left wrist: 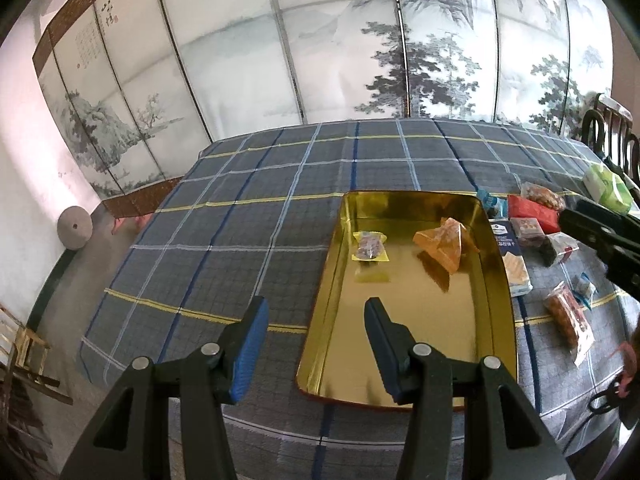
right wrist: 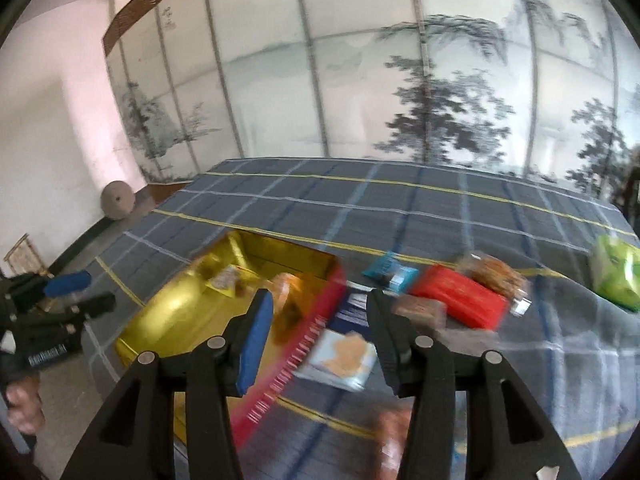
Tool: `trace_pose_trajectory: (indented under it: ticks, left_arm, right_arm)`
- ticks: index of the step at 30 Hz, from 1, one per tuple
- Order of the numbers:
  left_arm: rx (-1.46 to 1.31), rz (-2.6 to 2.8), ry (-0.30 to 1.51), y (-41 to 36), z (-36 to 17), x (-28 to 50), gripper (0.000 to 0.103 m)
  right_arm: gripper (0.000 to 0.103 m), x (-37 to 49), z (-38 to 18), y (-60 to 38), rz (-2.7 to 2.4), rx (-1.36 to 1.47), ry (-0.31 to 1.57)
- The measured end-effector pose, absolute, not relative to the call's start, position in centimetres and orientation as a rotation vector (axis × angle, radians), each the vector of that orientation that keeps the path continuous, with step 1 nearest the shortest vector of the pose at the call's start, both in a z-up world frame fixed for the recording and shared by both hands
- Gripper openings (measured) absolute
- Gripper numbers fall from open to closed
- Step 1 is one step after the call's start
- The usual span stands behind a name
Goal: Organize snacks
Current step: 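Move the left gripper to the clear bag of red-brown snacks and grasp it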
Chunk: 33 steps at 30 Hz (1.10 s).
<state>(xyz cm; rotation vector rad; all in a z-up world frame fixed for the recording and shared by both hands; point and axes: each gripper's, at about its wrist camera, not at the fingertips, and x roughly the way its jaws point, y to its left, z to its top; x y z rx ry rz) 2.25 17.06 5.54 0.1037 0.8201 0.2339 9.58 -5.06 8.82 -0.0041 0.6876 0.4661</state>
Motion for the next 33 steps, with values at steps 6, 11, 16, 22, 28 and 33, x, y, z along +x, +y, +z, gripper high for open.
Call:
trace_pose_trajectory:
  ticks: [6,11,16,22,28,33]
  left_arm:
    - [0.132,0.221,0.814,15.8,5.9,2.2,0.051]
    - [0.167,0.208,0.806,14.2,6.2,2.3,0.052]
    - [0.201,0.195,0.8,12.4,6.5,2.4,0.052]
    - [0.248,0.176,0.794,10.1,6.7,2.7,0.052]
    - [0.294,0.154,0.796,7.4,6.7,3.0,0.053]
    - [0.342,0.127,0.805,4.6,6.4,3.4,0.053]
  right_arm:
    - [0.05,8.7,7.7,-11.5,0.337,0.015,0.709]
    - [0.051,8.3,6.0,-16.5,0.213,0.027,0.737]
    - [0.051,8.0,4.4,-21.0,0.122,0.058,0.763]
    - [0.052,8.3,2.6,-24.5,0.045,0.058,0.796]
    - [0.059,8.4,1.1,-26.7,0.013,0.085,0.82]
    - [0.061,8.5,0.5,-28.1,0.003,0.107,0.826]
